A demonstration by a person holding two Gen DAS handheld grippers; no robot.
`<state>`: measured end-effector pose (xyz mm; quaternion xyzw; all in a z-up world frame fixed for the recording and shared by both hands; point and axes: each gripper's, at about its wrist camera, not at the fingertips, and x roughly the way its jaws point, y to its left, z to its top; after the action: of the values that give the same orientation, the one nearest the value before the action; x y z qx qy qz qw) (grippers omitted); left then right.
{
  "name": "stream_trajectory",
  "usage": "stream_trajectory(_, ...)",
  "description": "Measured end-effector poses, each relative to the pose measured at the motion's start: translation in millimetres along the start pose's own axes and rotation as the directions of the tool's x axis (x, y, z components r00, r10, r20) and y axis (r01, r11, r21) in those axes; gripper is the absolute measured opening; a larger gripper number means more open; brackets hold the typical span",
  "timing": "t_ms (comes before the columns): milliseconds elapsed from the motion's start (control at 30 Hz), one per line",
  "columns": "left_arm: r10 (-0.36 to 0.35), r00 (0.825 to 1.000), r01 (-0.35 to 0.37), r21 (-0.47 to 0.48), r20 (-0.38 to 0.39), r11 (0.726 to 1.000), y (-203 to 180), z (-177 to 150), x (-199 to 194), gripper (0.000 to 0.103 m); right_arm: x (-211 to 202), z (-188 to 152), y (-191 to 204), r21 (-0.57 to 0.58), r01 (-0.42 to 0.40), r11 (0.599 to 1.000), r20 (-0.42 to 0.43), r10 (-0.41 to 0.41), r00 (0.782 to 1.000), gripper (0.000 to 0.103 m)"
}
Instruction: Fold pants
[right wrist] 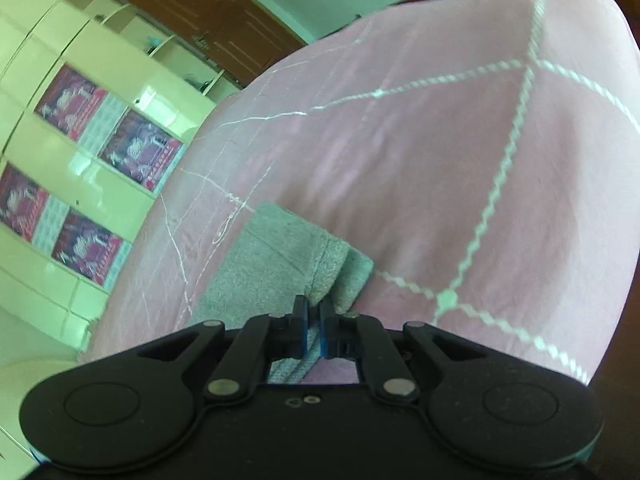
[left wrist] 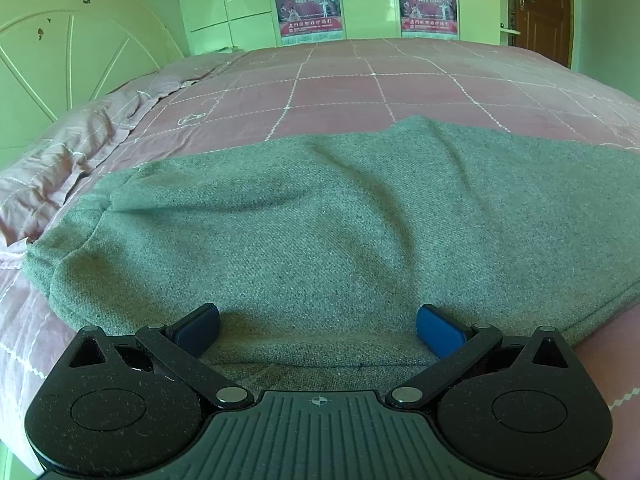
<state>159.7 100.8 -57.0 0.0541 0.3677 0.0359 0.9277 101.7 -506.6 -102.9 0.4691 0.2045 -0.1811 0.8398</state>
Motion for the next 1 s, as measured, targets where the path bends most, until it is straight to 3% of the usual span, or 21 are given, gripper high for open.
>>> stream_trajectory(133, -0.002, 1.0, 0.002, -0.001, 0.007, 1.0, 0, -2, -1, 0.103, -9, 0, 13, -0.039, -0.03, 0.999, 0.037, 0.031, 0.999, 0.0)
stream_trajectory(267, 0.007, 1.0, -0.007, 0.002, 0.015, 1.0, -2, -4, -2, 0.103, 1, 0, 5, -0.024, 0.037, 0.999, -0.012, -0.038, 0.999, 0.0)
stream_trajectory(367, -0.001, 1.0, 0.001, 0.001, 0.012, 1.0, -1, -4, -2, 0.103, -16, -3, 3, -0.029, 0.04, 0.999, 0.054, -0.039, 0.998, 0.019)
stream_trajectory(400, 0.0, 1.0, 0.0, 0.0, 0.014, 1.0, -1, -4, -3, 0.103, -19, -1, 1, -0.016, 0.036, 0.999, 0.06, -0.035, 0.998, 0.019)
stream_trajectory(467, 0.006, 1.0, -0.006, -0.001, 0.022, 1.0, -2, -6, -3, 0.103, -16, 2, -4, 0.022, 0.013, 1.0, 0.051, -0.014, 0.999, 0.022)
stream_trajectory(567, 0.01, 1.0, -0.01, 0.0, 0.026, 1.0, -3, -7, -3, 0.103, 4, 5, -8, 0.072, 0.026, 0.997, -0.007, -0.026, 1.0, 0.036)
stream_trajectory(633, 0.004, 1.0, -0.004, 0.0, 0.022, 1.0, -2, -6, -4, 0.103, 17, 7, -7, 0.089, 0.027, 0.996, -0.028, -0.025, 0.999, 0.031)
stream_trajectory(667, 0.001, 1.0, -0.001, 0.0, 0.021, 1.0, -2, -6, -4, 0.103, 20, 9, 0, 0.07, 0.062, 0.996, -0.035, -0.059, 0.998, 0.007)
stream_trajectory(733, -0.008, 1.0, 0.008, -0.003, 0.028, 1.0, 0, -6, -4, 0.103, 12, 14, 31, -0.088, 0.022, 0.996, 0.027, -0.019, 0.999, 0.007)
stream_trajectory(833, -0.043, 0.997, 0.042, 0.01, 0.066, 0.999, 6, -13, -5, 0.103, -23, 16, 89, -0.385, -0.087, 0.919, 0.127, 0.146, 0.981, 0.006)
stream_trajectory(933, -0.082, 0.994, 0.08, 0.022, 0.072, 0.997, 12, -16, -6, 0.103, -46, 30, 94, -0.43, -0.172, 0.886, 0.153, 0.259, 0.954, 0.006)
stream_trajectory(1000, -0.092, 0.993, 0.091, 0.019, 0.068, 0.996, 14, -14, -5, 0.103, -38, 36, 72, -0.429, -0.151, 0.891, 0.137, 0.229, 0.964, 0.005)
